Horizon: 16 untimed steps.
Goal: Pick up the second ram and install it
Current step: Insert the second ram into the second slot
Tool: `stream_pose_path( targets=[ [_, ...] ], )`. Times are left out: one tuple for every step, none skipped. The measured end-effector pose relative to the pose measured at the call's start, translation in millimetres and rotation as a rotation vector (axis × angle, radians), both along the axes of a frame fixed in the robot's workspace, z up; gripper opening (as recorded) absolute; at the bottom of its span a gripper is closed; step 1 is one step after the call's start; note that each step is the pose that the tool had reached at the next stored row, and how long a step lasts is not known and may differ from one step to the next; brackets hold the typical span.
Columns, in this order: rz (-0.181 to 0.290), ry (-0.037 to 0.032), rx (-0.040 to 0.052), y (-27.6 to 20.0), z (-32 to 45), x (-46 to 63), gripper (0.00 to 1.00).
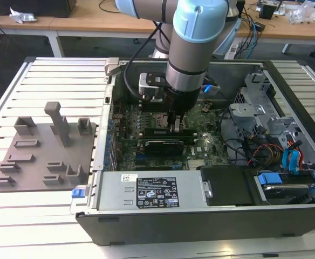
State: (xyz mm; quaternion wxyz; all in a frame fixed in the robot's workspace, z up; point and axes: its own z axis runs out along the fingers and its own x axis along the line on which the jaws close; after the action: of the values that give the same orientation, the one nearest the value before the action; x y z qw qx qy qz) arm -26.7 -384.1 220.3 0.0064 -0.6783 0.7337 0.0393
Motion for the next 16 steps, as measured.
stream_pose_path(
  targets=[
    [0.000, 0.0001, 0.0000, -0.1, -0.2, 0.0, 0.14],
    [0.000, 0.0001, 0.0000, -0.1, -0.6, -0.1, 0.14],
    [0.000, 0.0001, -0.0001, -0.1, -1.0, -0.1, 0.14],
    [0.000, 0.0002, 0.0000, 0.0, -1.3, 0.0, 0.14],
    [0.000, 0.0002, 0.0000, 0.0, -2.3, 0.0, 0.14],
    [0.000, 0.0001, 0.0000, 0.0, -3.6, 0.0, 0.14],
    [0.000, 0.0001, -0.0001, 0.0, -4.4, 0.0, 0.14],
    [0.000, 0.0001, 0.0000, 0.0, -5.1, 0.0, 0.14],
    [0.000, 0.0000, 0.0002, 0.0, -5.9, 0.0, 0.14],
    [0.000, 0.0001, 0.0005, 0.0, -5.9, 0.0, 0.14],
    [0.000, 0.0001, 0.0007, 0.0, -6.0, 0.0, 0.14],
    [0.000, 0.0000, 0.0008, 0.0, -5.9, 0.0, 0.14],
    [0.000, -0.0013, 0.0022, 0.1, -6.3, 0.3, 0.14],
    [0.001, -0.0002, 0.0020, 0.1, -6.2, 0.2, 0.15],
    [0.000, -0.0001, 0.0018, 0.0, -6.1, 0.2, 0.21],
    [0.000, 0.0000, 0.0018, 0.0, -5.3, 0.0, 0.21]
  ],
)
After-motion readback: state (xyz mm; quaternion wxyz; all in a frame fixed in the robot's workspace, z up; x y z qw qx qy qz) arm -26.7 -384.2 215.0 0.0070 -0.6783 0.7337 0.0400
